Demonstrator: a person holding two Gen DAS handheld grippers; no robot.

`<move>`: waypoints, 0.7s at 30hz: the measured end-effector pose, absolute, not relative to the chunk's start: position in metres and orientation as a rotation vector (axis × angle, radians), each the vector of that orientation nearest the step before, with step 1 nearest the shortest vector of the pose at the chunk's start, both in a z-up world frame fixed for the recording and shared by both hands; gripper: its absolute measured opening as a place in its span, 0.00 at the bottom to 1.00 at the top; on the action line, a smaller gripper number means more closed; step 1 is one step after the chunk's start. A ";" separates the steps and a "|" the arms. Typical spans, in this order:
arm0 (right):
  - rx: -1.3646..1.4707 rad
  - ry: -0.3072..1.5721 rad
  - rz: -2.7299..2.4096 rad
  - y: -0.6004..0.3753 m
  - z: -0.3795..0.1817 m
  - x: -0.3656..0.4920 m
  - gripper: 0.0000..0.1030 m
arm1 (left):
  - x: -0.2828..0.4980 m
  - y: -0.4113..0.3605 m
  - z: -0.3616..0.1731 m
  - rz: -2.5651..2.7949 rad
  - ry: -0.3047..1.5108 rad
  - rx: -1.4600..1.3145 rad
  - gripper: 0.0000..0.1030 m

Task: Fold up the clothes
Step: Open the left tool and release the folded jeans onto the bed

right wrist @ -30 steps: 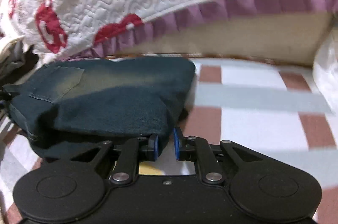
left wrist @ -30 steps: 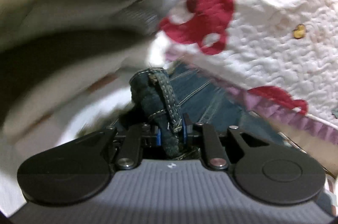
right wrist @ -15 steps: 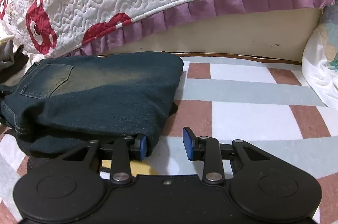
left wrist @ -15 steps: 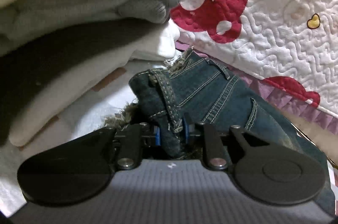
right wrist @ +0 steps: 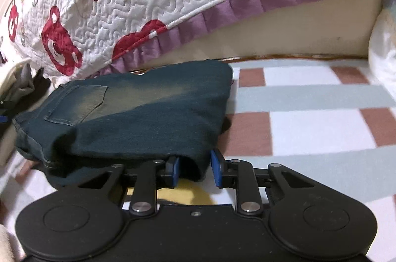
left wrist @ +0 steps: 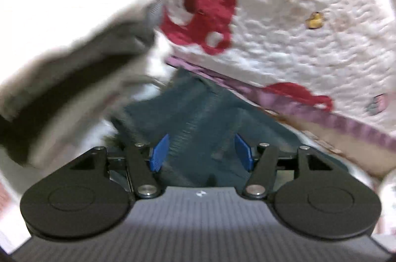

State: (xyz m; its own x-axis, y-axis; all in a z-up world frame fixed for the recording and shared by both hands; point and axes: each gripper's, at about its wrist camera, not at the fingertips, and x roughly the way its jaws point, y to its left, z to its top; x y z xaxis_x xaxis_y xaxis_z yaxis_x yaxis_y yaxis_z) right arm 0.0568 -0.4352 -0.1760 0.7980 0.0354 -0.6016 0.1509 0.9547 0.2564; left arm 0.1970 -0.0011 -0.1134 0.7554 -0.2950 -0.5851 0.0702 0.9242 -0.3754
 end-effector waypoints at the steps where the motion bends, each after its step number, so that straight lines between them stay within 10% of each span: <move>1: 0.313 0.651 -0.064 -0.435 -0.178 0.058 0.30 | 0.196 -0.007 -0.112 -0.229 0.697 -0.366 0.56; 21: 0.429 0.625 -0.090 -0.441 -0.194 0.066 0.51 | 0.189 -0.079 -0.178 -0.382 0.824 -0.150 0.58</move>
